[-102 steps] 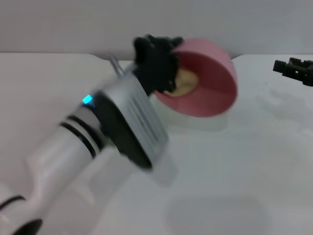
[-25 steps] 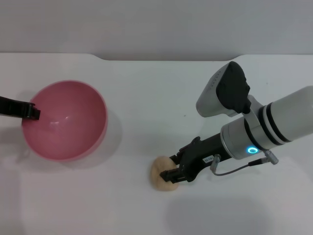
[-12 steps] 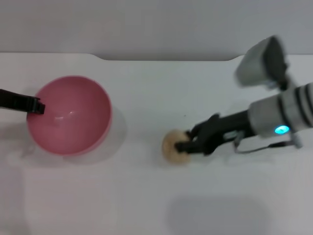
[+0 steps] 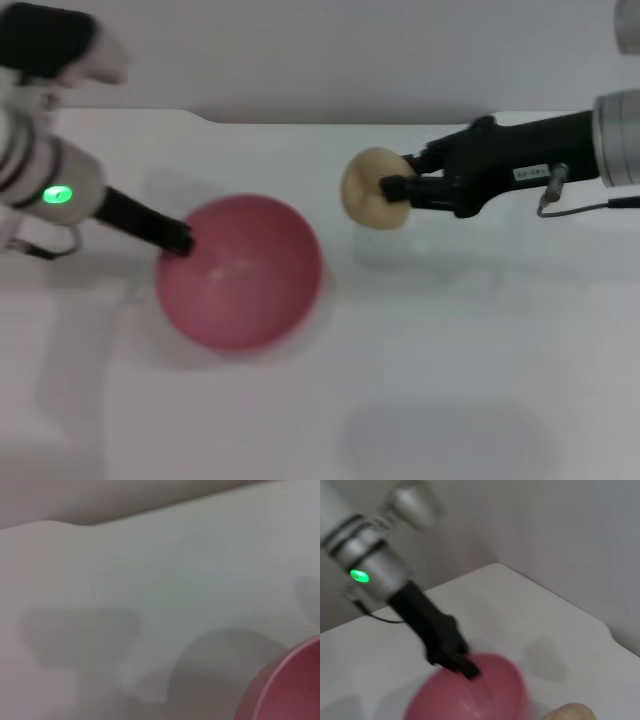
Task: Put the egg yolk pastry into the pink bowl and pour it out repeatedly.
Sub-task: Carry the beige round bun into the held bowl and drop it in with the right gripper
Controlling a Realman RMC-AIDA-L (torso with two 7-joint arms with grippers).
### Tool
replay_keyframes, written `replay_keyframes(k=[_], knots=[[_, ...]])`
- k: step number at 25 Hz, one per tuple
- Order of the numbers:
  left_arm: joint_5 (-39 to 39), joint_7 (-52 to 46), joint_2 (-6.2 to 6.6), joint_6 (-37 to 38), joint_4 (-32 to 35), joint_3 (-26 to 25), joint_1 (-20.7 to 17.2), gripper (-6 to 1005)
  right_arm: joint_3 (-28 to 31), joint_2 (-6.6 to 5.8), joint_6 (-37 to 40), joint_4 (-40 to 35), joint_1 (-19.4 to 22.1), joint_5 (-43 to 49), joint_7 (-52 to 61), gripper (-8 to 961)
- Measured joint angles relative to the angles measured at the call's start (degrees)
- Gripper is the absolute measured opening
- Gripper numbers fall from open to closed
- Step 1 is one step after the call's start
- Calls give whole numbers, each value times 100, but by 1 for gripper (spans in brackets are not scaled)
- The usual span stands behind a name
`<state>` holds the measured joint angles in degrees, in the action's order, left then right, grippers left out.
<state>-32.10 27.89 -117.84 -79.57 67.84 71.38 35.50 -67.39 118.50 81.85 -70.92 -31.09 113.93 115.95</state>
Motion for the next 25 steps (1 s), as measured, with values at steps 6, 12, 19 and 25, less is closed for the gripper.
replay_keyframes(k=[6,12,19,25], knots=[[-142,-137,-61,280,-627,817,585,5,-863,21,233,2,-278,23,-513,206],[-379,-238,-60,381,-601,1119,731,5,-1401,35,31,324,-541,291,-426,162],[-473,-240,-28,393,-590,1059,706,6,-1427,33,29,299,-544,304,-369,356],[-451,-241,-20,412,-590,1056,691,6,-1143,33,-67,244,-460,295,-358,459]])
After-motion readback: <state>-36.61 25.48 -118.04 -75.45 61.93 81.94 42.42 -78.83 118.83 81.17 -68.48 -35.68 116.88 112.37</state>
